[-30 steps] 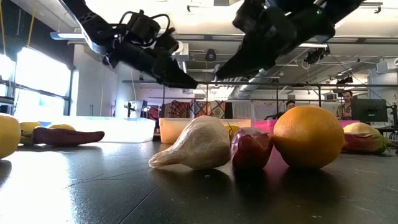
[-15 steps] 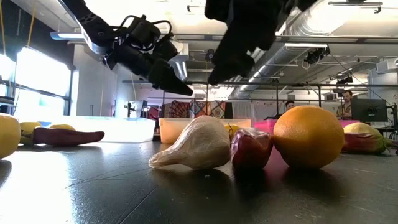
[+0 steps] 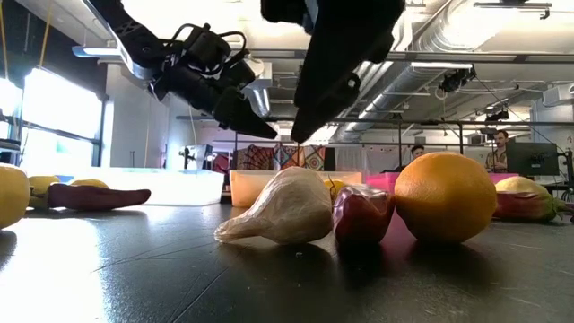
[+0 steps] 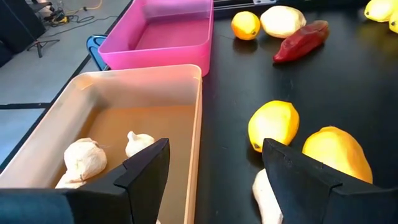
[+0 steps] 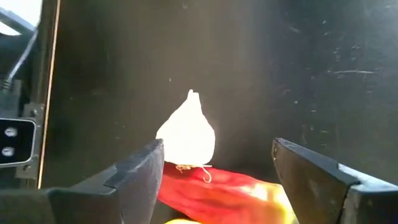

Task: Sort produce into baskets
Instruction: Put the white garlic into the orange bin

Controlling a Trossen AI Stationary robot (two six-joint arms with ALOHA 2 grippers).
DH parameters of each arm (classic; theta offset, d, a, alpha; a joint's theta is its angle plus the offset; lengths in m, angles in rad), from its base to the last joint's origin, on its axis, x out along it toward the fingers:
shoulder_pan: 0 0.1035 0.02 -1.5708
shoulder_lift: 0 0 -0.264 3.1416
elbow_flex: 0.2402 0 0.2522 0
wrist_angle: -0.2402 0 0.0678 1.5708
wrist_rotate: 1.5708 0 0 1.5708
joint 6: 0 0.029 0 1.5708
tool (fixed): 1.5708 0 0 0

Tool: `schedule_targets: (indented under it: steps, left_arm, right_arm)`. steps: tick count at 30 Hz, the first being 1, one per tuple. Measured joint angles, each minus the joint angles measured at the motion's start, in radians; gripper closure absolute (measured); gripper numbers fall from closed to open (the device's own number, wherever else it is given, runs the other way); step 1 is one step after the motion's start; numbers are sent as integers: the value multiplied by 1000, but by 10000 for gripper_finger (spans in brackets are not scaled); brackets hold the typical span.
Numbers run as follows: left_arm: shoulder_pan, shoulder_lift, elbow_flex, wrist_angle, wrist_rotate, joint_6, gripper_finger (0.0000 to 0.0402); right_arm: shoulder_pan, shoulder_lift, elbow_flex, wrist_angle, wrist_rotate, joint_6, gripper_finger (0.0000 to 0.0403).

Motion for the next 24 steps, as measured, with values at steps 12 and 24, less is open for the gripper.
schedule_targets:
  steps: [12,24]
  left_arm:
    - [0,0,0,-10,0,-35,159]
    - [0,0,0,-12,-3,-36,159]
  right_arm:
    - [18,37,1,30,-28,53,113]
    - [26,108,-1,89,-53,50,113]
